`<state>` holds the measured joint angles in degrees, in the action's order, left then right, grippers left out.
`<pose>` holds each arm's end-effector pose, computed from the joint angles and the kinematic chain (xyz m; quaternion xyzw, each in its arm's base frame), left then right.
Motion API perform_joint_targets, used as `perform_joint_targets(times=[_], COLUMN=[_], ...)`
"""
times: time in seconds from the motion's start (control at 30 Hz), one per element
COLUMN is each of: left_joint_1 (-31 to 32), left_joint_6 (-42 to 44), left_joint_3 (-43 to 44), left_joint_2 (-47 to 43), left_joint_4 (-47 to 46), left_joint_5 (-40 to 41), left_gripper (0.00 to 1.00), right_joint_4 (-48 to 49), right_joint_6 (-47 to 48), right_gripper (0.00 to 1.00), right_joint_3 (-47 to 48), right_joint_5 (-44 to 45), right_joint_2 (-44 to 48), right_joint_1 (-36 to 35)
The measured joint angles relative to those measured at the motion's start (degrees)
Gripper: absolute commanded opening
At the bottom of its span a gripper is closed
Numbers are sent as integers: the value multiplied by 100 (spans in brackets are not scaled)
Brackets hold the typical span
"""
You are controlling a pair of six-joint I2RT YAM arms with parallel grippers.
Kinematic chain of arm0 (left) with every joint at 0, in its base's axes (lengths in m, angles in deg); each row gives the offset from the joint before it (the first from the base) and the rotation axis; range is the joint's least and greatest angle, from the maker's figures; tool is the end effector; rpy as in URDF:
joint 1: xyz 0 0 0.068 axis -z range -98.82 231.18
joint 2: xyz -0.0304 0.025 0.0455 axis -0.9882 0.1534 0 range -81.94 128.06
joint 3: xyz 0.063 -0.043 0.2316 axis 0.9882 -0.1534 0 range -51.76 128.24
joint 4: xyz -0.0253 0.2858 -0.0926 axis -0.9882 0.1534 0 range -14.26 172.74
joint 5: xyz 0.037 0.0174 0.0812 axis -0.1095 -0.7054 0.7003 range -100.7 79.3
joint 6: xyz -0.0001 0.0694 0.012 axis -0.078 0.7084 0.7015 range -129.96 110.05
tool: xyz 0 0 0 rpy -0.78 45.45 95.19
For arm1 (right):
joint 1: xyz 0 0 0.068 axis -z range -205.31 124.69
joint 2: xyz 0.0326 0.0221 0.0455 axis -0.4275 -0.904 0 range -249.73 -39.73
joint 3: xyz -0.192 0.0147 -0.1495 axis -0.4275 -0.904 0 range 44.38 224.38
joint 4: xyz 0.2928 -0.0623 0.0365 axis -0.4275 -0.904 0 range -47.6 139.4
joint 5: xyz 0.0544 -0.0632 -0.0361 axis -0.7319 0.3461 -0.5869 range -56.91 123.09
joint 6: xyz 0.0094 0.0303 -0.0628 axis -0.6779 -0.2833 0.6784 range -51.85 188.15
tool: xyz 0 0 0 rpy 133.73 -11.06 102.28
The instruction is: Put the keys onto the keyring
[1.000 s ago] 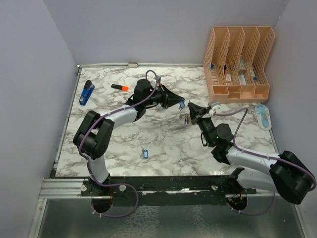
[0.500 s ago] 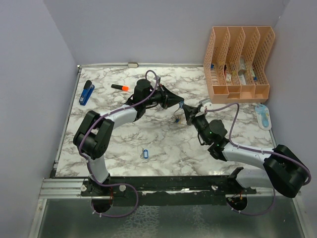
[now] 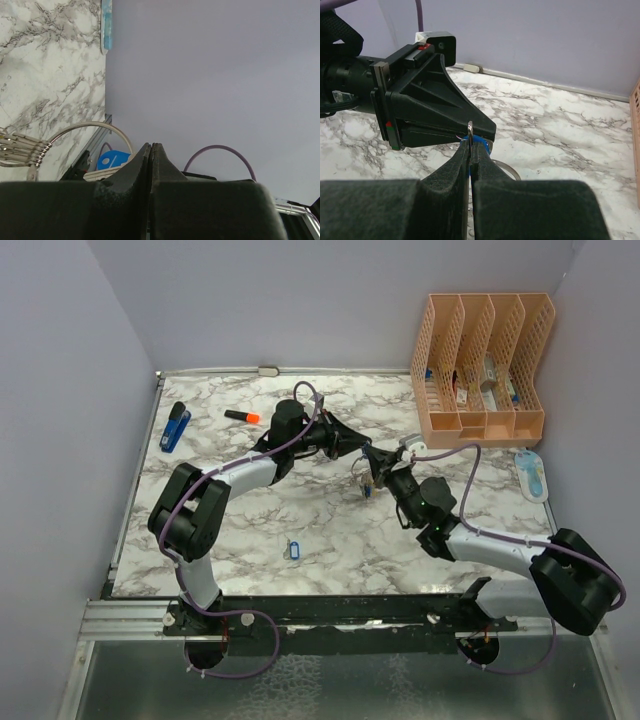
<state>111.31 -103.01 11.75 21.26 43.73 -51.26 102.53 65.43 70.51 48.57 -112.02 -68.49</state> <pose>0.3700 -0.2581 0.1881 -0.1740 0.7215 -0.6672 0.0641 0.2436 0.2076 0.1863 -0.1325 0.6512 0.2071 0.7180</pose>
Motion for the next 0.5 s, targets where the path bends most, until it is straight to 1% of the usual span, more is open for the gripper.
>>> perform_joint_targets(times=[0.5], left_joint_1=[0], left_joint_6=[-2], left_joint_3=[0], left_joint_2=[0], left_joint_4=[-7], left_joint_5=[9], left_gripper=[0], right_joint_4=[2], right_joint_6=[0], right_gripper=[1], right_joint_3=[48], right_joint_5=[-11], right_joint_2=[-140], right_joint_1=[-37])
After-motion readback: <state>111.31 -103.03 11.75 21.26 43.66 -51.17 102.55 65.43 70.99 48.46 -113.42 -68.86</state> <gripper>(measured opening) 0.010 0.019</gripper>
